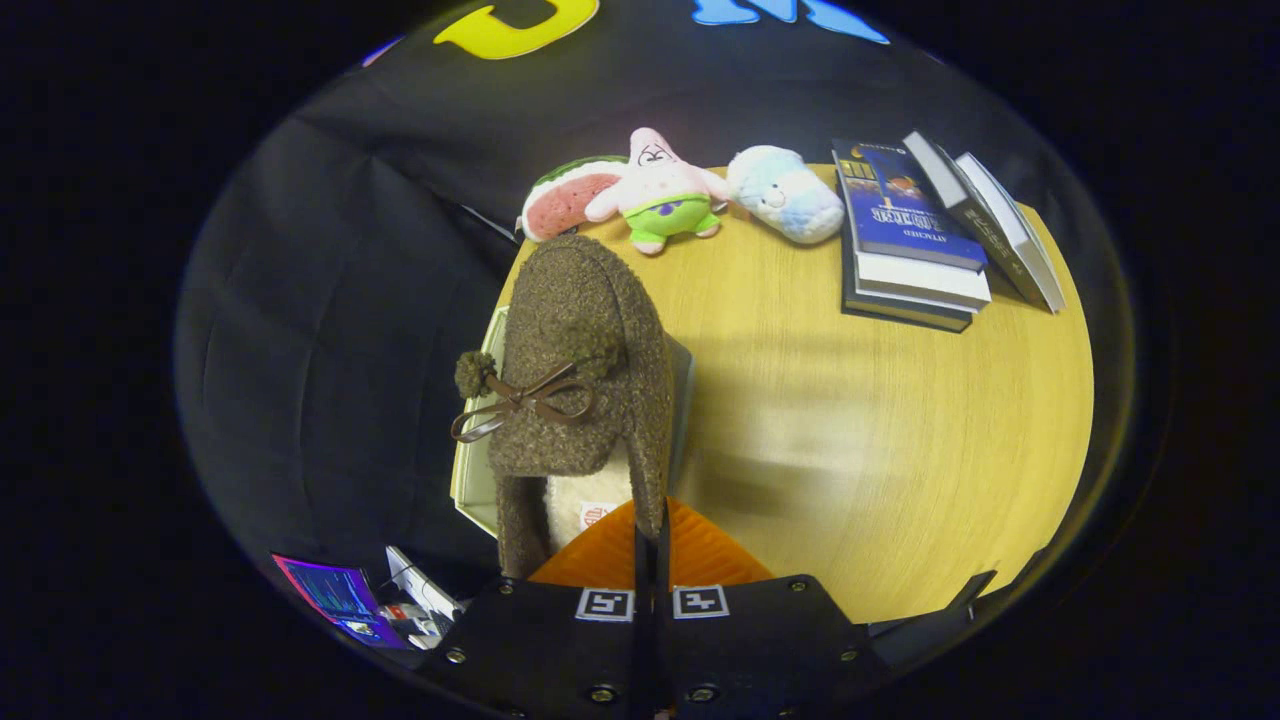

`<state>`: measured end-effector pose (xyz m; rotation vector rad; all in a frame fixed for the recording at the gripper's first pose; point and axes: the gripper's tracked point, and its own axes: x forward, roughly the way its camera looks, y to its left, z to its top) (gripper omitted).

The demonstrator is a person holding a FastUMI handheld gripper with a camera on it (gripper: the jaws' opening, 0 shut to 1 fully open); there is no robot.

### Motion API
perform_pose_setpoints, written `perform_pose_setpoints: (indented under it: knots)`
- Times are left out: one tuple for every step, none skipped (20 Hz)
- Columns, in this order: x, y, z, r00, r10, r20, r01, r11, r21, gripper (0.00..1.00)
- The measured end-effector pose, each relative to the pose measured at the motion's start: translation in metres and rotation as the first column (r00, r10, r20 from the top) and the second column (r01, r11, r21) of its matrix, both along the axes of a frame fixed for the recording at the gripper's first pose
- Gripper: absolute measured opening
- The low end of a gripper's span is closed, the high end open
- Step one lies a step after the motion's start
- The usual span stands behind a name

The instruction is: Open the storage box then place both shoes into the box .Put the left shoe in first, then the right shoe, with the right side of both shoes facing outward in a uniform manner.

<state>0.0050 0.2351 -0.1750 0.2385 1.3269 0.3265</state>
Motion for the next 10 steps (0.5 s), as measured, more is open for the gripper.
perform_pose_setpoints:
  knots:
    - [0.002, 0.009, 0.001, 1.000, 0.008, -0.001, -0.008, 1.000, 0.000, 0.00]
    - [0.003, 0.017, 0.000, 1.000, 0.018, 0.000, -0.018, 1.000, -0.009, 0.00]
    - [0.004, 0.023, -0.002, 1.000, 0.028, 0.003, -0.028, 0.999, -0.020, 0.00]
    - [0.004, 0.029, -0.004, 0.999, 0.035, 0.003, -0.035, 0.999, -0.032, 0.00]
    - [0.005, 0.034, -0.006, 0.999, 0.034, 0.001, -0.034, 0.999, -0.040, 0.00]
    - [0.006, 0.040, -0.008, 0.999, 0.038, -0.002, -0.038, 0.998, -0.048, 0.00]
    - [0.007, 0.045, -0.010, 0.999, 0.041, -0.002, -0.041, 0.998, -0.057, 0.00]
    - [0.008, 0.049, -0.012, 0.999, 0.046, -0.003, -0.046, 0.997, -0.069, 0.00]
    - [0.009, 0.054, -0.014, 0.998, 0.055, -0.003, -0.055, 0.996, -0.077, 0.00]
    - [0.009, 0.059, -0.016, 0.998, 0.056, -0.007, -0.057, 0.995, -0.080, 0.00]
